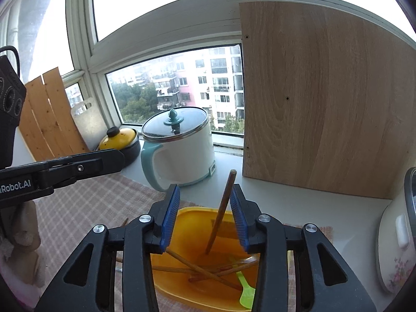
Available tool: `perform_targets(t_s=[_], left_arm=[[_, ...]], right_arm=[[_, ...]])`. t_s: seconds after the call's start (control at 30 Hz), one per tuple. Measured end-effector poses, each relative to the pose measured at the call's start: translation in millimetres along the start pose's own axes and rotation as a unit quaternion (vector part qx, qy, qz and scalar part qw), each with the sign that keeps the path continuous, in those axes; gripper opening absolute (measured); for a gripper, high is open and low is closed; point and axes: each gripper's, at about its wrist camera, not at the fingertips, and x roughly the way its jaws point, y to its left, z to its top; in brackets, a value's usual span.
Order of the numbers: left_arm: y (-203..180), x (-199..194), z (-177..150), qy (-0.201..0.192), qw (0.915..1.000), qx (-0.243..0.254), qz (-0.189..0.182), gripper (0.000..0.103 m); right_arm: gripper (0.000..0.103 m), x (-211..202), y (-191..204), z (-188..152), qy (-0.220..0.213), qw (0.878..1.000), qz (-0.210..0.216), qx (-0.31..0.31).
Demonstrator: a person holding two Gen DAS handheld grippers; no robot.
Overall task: Organize utensils
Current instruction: 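Lower the fork and chopstick into the yellow container and open both tools, then move both tools back over the clear plastic spoon and steel spoon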
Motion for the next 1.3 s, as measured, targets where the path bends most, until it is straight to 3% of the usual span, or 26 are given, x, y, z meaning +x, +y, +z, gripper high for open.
perform_targets(t_s=[0.27, 0.4, 0.6, 0.7, 0.77, 1.0, 1.3], left_arm=[[3, -19, -10, 0.002, 0.9999, 0.004, 0.012, 0.005], [5, -31, -17, 0.003, 0.9998, 0.006, 0.019, 0.005], [11, -50, -31, 0.011, 0.9992, 0.017, 0.036, 0.005], [19, -62, -40, 0.016, 0.9987, 0.018, 0.045, 0.016], [26, -70, -46, 0.020, 0.9984, 0.018, 0.051, 0.023], [62, -92, -71, 0.039, 0.9958, 0.007, 0.082, 0.024], [122, -93, -121, 0.098, 0.9887, -0.032, 0.109, 0.024]], right_arm=[[0.046, -21, -3, -8, -0.001, 1.000, -0.002, 0.017], [0.056, -38, -3, -12, -0.011, 1.000, -0.013, 0.025], [0.059, -63, 0, -20, -0.013, 0.999, -0.020, 0.034], [0.066, -74, 4, -27, -0.012, 0.999, -0.025, 0.040], [0.068, -82, 9, -33, -0.012, 0.999, -0.027, 0.041], [0.076, -95, 24, -55, 0.009, 0.998, -0.023, 0.057], [0.078, -85, 47, -86, 0.054, 0.996, -0.005, 0.071]])
